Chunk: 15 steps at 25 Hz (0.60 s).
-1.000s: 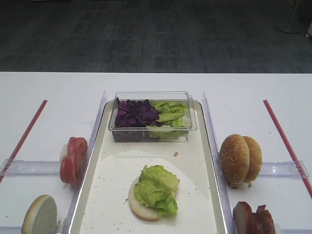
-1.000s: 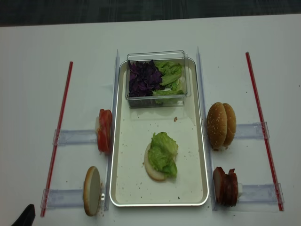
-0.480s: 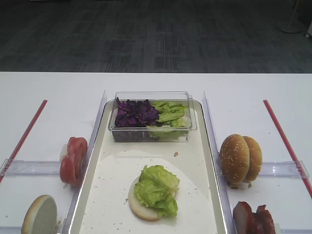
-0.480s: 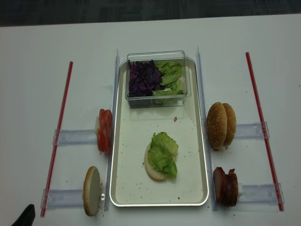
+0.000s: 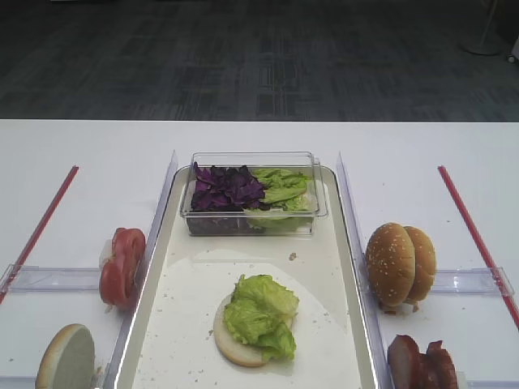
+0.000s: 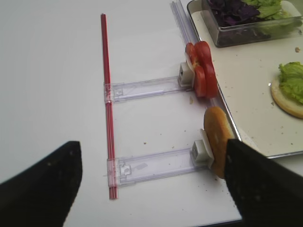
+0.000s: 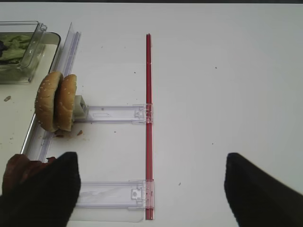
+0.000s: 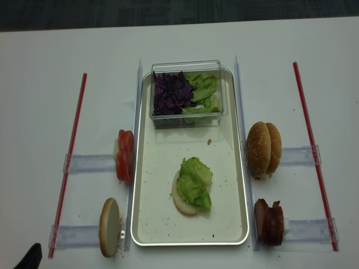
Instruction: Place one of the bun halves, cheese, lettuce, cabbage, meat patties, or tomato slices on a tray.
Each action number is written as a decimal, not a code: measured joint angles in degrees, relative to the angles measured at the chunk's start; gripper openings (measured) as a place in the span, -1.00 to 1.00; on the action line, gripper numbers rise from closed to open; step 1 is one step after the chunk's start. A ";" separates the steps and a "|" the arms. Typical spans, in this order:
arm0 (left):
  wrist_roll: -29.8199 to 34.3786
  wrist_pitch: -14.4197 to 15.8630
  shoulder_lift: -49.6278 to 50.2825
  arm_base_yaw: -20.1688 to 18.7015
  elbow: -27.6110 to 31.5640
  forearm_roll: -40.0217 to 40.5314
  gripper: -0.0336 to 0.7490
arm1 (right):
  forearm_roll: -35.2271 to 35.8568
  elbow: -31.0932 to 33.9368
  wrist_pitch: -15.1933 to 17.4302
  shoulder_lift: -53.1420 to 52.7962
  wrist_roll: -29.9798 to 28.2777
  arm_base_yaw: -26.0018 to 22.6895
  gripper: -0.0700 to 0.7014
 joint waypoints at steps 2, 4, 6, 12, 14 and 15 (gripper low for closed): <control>0.00 0.00 0.00 0.00 0.00 0.00 0.53 | 0.00 0.00 0.00 0.00 0.00 0.00 0.83; 0.00 0.00 0.00 0.00 0.00 0.00 0.53 | 0.00 0.00 0.00 0.00 0.00 0.00 0.83; 0.00 0.00 0.00 0.00 0.00 0.00 0.53 | 0.00 0.00 0.00 0.00 0.00 0.00 0.83; 0.00 0.00 0.00 0.00 0.00 0.00 0.53 | 0.00 0.00 0.00 0.00 0.00 0.00 0.83; 0.00 0.00 0.00 0.00 0.00 0.00 0.53 | 0.00 0.00 0.00 0.00 0.00 0.00 0.83; 0.00 0.00 0.00 0.00 0.00 0.00 0.53 | 0.00 0.00 0.00 0.00 0.00 0.00 0.83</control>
